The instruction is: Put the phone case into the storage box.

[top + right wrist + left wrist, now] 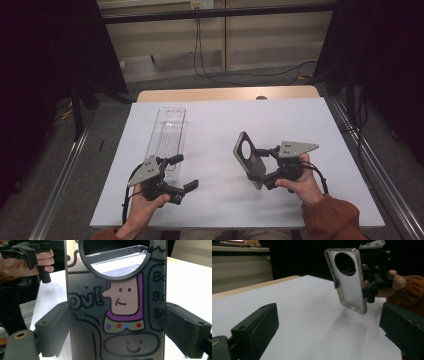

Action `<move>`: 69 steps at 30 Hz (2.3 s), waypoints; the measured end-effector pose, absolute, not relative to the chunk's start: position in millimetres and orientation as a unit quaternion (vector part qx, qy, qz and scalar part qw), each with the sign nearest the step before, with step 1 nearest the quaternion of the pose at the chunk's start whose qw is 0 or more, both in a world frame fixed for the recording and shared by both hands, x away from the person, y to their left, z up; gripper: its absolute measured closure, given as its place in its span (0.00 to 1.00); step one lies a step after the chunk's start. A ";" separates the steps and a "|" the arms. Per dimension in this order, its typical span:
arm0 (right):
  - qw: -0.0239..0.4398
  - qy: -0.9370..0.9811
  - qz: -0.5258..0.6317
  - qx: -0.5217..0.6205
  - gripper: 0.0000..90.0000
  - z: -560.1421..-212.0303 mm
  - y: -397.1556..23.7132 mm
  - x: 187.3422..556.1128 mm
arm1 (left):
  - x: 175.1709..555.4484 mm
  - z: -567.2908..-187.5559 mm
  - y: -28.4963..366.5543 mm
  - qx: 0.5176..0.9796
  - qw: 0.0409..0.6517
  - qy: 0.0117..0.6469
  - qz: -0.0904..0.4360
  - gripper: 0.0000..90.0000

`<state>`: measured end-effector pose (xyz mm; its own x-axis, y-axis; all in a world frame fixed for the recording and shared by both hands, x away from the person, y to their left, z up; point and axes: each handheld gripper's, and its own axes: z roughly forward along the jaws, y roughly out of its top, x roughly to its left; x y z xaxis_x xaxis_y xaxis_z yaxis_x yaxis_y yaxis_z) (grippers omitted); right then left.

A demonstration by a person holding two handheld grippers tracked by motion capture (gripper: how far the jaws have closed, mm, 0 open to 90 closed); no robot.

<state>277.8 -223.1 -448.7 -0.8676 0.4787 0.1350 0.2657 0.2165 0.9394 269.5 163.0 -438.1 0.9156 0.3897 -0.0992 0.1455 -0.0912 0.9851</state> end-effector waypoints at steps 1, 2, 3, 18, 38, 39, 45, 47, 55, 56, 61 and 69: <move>0.092 0.774 0.579 0.241 0.13 -449.0 -222.4 277.3 | 270.6 -437.1 161.4 0.734 0.648 0.178 0.096 0.02; 0.091 0.773 0.579 0.242 0.13 -449.4 -221.7 276.7 | 271.5 -436.2 159.6 0.735 0.649 0.171 0.094 0.02; 0.089 0.774 0.579 0.240 0.13 -450.0 -221.1 276.3 | 271.5 -435.1 157.5 0.733 0.651 0.176 0.090 0.02; 0.087 0.774 0.584 0.229 0.13 -445.4 -215.6 272.5 | 284.2 -425.9 128.3 0.728 0.669 0.136 0.059 0.01; 0.086 0.771 0.592 0.221 0.13 -442.1 -219.6 273.7 | 316.1 -414.1 74.2 0.740 0.667 0.078 0.023 0.01; 0.087 0.771 0.589 0.224 0.13 -442.8 -218.9 273.1 | 314.7 -415.9 71.7 0.730 0.677 0.089 0.026 0.02; 0.074 0.778 0.586 0.213 0.13 -446.9 -210.4 272.8 | 316.7 -417.9 72.3 0.741 0.665 0.087 0.024 0.02; 0.069 0.778 0.588 0.211 0.13 -446.9 -208.8 273.0 | 317.0 -418.1 71.8 0.734 0.673 0.086 0.018 0.02; 0.062 0.776 0.595 0.202 0.13 -445.3 -205.2 273.5 | 315.8 -418.2 69.5 0.727 0.681 0.086 0.008 0.01; 0.053 0.776 0.597 0.196 0.13 -445.9 -204.0 273.7 | 316.1 -418.4 68.7 0.727 0.682 0.082 0.004 0.02; 0.045 0.778 0.598 0.186 0.13 -446.4 -200.3 273.0 | 316.0 -419.2 65.9 0.722 0.687 0.084 -0.009 0.01; 0.033 0.776 0.606 0.172 0.13 -446.4 -199.3 273.1 | 315.2 -418.1 63.3 0.719 0.691 0.068 -0.019 0.01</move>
<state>273.1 -199.3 -446.4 -0.9384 0.3075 0.1578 0.2273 0.2051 0.9520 315.2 63.3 -418.1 0.9900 0.0720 -0.1211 0.1239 -0.0353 0.9917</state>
